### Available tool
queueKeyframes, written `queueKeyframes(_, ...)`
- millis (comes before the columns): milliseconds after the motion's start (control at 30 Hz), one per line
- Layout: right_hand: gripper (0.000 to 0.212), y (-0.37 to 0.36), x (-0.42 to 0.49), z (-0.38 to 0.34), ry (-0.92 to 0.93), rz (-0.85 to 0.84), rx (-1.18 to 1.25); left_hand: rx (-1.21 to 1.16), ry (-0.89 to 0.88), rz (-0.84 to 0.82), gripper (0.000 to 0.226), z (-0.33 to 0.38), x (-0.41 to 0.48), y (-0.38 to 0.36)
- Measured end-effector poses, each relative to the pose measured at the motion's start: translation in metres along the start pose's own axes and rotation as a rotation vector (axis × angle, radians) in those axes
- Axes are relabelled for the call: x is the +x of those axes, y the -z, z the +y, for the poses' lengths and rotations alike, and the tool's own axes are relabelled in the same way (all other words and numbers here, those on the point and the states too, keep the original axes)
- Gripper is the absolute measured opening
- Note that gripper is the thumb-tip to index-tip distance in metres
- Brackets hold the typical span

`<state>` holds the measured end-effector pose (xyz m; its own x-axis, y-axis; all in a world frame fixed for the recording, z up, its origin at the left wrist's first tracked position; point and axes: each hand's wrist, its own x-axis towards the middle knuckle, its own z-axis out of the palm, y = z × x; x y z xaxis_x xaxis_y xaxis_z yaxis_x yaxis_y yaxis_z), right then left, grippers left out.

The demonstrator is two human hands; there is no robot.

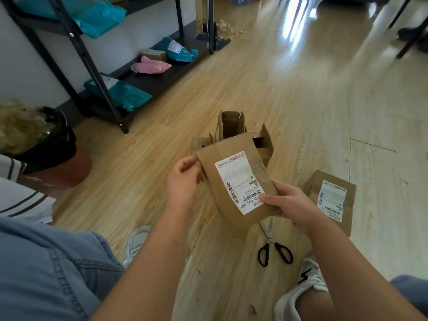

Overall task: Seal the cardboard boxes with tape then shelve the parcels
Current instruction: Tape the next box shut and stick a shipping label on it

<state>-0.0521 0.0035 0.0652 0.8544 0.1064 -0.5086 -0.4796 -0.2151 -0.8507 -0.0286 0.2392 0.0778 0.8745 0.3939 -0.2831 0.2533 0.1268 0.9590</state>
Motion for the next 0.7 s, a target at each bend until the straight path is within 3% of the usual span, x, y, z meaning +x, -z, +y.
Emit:
queueKeyframes(100,0.066,0.003,0.002,-0.006,0.032,0.051,-0.11,0.081,0.035,-0.005,0.03,0.0,0.009,0.008)
queueKeyframes(200,0.069,0.007,-0.001,-0.015,0.059,0.042,-0.187,0.16,0.141,-0.244,0.093,-0.002,0.018,0.019)
queueKeyframes(233,0.068,0.008,-0.003,-0.017,0.068,0.035,-0.204,0.178,0.154,-0.317,0.104,-0.004,0.021,0.022)
queueKeyframes(300,0.069,0.01,-0.004,-0.021,0.081,0.042,-0.225,0.203,0.151,-0.397,0.104,-0.005,0.023,0.026)
queueKeyframes(400,0.065,0.01,-0.005,-0.022,0.094,0.105,-0.186,0.202,0.161,-0.418,0.085,-0.004,0.022,0.028)
queueKeyframes(467,0.061,0.004,-0.005,-0.022,0.119,0.258,-0.158,0.159,0.183,-0.397,0.063,-0.007,0.016,0.025)
queueKeyframes(567,0.071,0.0,-0.001,-0.021,0.091,0.509,-0.164,0.081,0.257,-0.241,0.037,-0.016,0.006,0.017)
queueKeyframes(700,0.071,-0.008,0.001,-0.017,-0.133,0.492,-0.098,0.076,0.343,-0.165,0.057,-0.032,-0.003,0.006)
